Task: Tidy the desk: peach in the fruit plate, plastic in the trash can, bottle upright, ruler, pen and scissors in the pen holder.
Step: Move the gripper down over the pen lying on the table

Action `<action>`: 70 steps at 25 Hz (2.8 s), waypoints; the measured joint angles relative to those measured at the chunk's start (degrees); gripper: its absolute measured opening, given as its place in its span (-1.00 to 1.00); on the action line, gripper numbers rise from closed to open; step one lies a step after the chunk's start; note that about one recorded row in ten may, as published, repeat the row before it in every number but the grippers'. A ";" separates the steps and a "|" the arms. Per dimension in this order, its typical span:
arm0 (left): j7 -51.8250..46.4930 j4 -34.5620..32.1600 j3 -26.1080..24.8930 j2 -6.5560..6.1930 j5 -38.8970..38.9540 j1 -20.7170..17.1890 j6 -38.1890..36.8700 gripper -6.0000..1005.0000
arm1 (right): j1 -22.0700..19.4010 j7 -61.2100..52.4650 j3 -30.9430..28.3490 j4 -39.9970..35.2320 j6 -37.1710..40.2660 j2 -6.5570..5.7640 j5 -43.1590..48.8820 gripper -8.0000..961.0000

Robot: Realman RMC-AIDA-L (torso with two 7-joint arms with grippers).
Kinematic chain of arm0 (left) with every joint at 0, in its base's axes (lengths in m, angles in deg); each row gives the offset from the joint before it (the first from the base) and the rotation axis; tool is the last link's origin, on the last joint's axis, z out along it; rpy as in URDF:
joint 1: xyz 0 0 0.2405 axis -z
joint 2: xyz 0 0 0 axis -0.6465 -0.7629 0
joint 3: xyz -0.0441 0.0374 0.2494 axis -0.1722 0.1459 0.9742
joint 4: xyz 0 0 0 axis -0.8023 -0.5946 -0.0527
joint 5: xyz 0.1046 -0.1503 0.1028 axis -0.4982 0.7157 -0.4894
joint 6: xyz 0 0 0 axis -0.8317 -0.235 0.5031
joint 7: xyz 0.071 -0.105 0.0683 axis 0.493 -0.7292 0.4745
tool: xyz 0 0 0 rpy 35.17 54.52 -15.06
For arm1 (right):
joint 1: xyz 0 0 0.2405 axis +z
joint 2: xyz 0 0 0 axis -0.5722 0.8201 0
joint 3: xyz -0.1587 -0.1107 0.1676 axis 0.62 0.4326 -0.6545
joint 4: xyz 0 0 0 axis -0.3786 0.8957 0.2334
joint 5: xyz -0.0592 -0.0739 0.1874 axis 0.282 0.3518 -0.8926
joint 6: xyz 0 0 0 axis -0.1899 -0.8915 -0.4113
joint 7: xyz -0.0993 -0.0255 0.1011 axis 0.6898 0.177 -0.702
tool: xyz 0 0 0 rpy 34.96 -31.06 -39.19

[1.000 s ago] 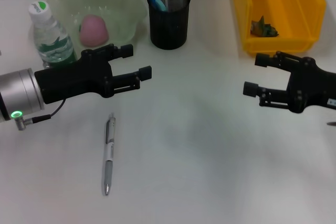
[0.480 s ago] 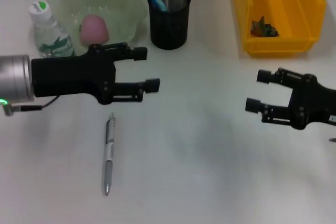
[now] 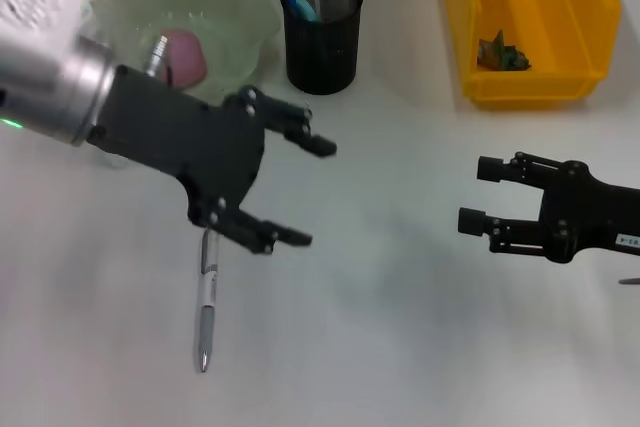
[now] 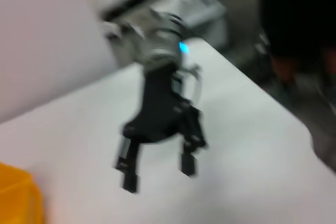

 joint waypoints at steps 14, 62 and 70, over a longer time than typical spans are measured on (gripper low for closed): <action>9.69 -9.60 22.89 -1.97 -13.93 2.48 5.38 0.60 | 1.71 -0.15 0.06 1.54 -1.77 0.08 0.78 0.71; 16.63 1.43 40.12 -0.01 -30.19 5.69 16.07 0.16 | 2.14 -4.74 -0.43 -1.20 -1.80 0.11 0.87 0.69; 16.25 1.44 41.22 0.18 -30.07 5.63 15.58 -0.26 | 2.09 -4.75 -0.06 -1.62 -1.80 0.15 0.81 0.68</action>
